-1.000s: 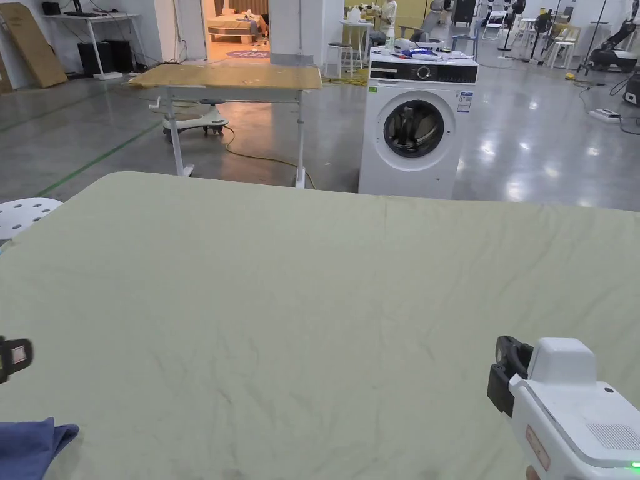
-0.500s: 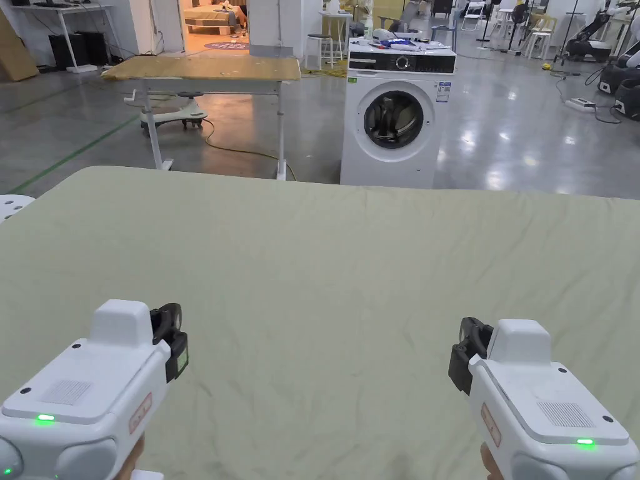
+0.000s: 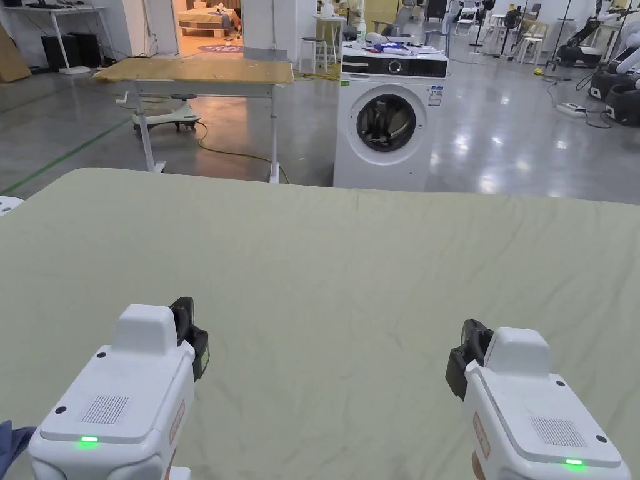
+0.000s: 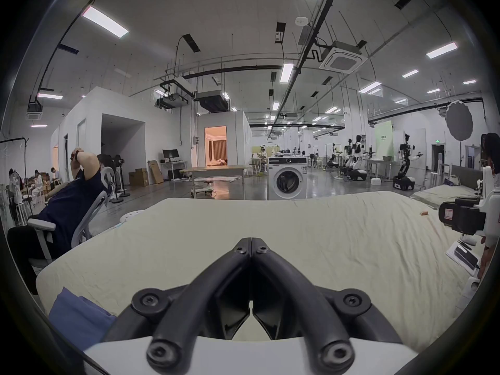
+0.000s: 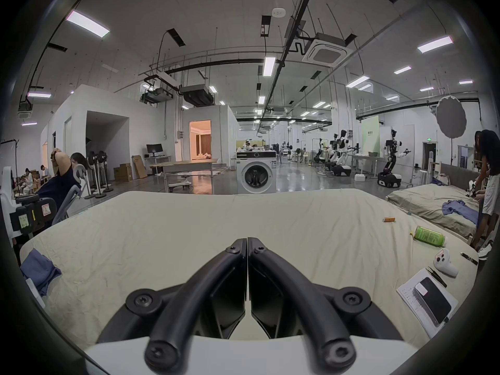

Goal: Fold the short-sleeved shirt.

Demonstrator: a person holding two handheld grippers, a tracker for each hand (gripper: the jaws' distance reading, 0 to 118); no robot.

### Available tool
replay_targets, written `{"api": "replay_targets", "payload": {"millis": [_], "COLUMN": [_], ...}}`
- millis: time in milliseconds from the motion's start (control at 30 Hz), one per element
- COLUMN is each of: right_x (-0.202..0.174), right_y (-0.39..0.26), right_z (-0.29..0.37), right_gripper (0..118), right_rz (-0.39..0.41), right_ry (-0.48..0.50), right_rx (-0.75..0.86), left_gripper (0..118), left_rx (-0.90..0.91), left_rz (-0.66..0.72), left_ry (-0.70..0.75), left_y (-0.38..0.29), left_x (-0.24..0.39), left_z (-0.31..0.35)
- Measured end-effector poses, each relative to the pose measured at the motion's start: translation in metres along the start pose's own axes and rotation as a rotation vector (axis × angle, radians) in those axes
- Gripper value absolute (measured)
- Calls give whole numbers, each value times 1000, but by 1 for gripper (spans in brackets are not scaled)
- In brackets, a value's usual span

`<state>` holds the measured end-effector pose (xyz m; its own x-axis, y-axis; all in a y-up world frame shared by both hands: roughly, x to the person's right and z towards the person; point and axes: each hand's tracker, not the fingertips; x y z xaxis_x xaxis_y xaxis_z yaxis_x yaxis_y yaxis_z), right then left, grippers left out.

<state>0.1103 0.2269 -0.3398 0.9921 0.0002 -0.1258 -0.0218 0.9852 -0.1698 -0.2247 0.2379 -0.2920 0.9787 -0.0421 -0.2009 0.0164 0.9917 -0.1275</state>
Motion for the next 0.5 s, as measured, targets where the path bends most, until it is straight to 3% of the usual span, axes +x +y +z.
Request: {"api": "replay_targets", "payload": {"millis": [500], "right_x": [-4], "right_y": [-2], "right_z": [4], "right_gripper": [0], "right_rz": [15], "right_ry": [0], "right_rx": [25], "left_gripper": [0], "left_rx": [20], "left_rz": [-8], "left_ry": [10], "left_y": [1], "left_x": [10], "left_z": [3]}}
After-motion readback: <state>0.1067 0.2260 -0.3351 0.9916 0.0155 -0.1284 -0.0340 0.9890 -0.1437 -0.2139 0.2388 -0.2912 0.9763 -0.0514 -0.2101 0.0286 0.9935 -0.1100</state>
